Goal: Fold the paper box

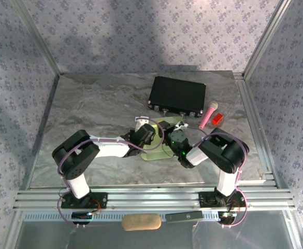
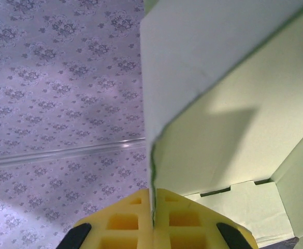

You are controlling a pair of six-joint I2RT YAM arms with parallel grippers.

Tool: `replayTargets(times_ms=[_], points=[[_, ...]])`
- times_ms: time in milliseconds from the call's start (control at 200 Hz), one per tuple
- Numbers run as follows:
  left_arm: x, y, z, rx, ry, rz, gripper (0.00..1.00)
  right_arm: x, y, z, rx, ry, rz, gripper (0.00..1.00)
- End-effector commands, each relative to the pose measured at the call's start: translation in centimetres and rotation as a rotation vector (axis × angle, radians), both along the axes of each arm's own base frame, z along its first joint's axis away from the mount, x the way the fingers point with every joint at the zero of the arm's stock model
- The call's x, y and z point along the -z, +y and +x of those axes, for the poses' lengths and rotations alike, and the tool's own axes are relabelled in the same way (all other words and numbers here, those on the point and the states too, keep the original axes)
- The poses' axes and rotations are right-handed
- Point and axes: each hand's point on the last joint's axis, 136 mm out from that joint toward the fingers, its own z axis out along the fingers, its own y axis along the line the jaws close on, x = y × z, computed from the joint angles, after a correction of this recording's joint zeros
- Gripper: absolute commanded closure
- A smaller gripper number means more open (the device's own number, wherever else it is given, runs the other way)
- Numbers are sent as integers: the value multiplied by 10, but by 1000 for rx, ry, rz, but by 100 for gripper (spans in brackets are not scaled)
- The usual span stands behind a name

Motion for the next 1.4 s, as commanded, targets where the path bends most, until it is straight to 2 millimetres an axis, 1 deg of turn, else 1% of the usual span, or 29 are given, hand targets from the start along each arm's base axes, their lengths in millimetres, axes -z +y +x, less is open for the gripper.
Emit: replayTargets(times_ms=[0, 120, 190, 235, 305, 445, 535, 630, 735, 760, 815, 865, 899, 1029, 1159, 1329, 1394], points=[[-15, -10, 15, -7, -37, -72, 74, 42, 14, -20, -102, 125, -90, 100], [-15, -8, 20, -2, -32, -73, 73, 41, 14, -20, -100, 126, -87, 100], [-16, -7, 22, -4, -30, -66, 77, 40, 14, -19, -100, 124, -83, 100], [-15, -7, 23, -3, -28, -64, 82, 39, 14, -18, -100, 123, -81, 100], [-15, -5, 25, -20, -30, -56, 100, 38, 14, -18, -100, 122, -80, 100], [-14, -1, 23, -59, -31, -22, 100, 37, 15, -18, -100, 119, -80, 100], [-15, 5, 23, -119, -51, 30, 100, 38, 15, -19, -98, 124, -79, 100], [-12, 10, 21, -164, -53, 56, 100, 38, 15, -18, -95, 124, -77, 100], [-8, 6, 18, -148, -39, 44, 100, 38, 15, -19, -93, 127, -76, 100], [-8, 4, 18, -139, -36, 38, 96, 39, 14, -18, -90, 129, -76, 100], [-6, 1, 15, -112, -31, 25, 76, 38, 14, -18, -91, 128, -75, 100], [-5, 1, 13, -94, -32, 5, 66, 38, 14, -17, -87, 130, -73, 100], [-4, 1, 11, -84, -32, -5, 63, 38, 14, -17, -88, 131, -73, 100], [5, 3, 8, -63, -18, -40, 62, 37, 15, -15, -89, 129, -68, 100], [12, 12, 5, -75, -10, -39, 62, 37, 14, -16, -86, 131, -66, 100], [12, 14, -1, -53, -15, -72, 62, 37, 13, -16, -85, 131, -68, 100], [12, 17, 0, -57, -11, -73, 64, 37, 14, -16, -86, 130, -68, 100]])
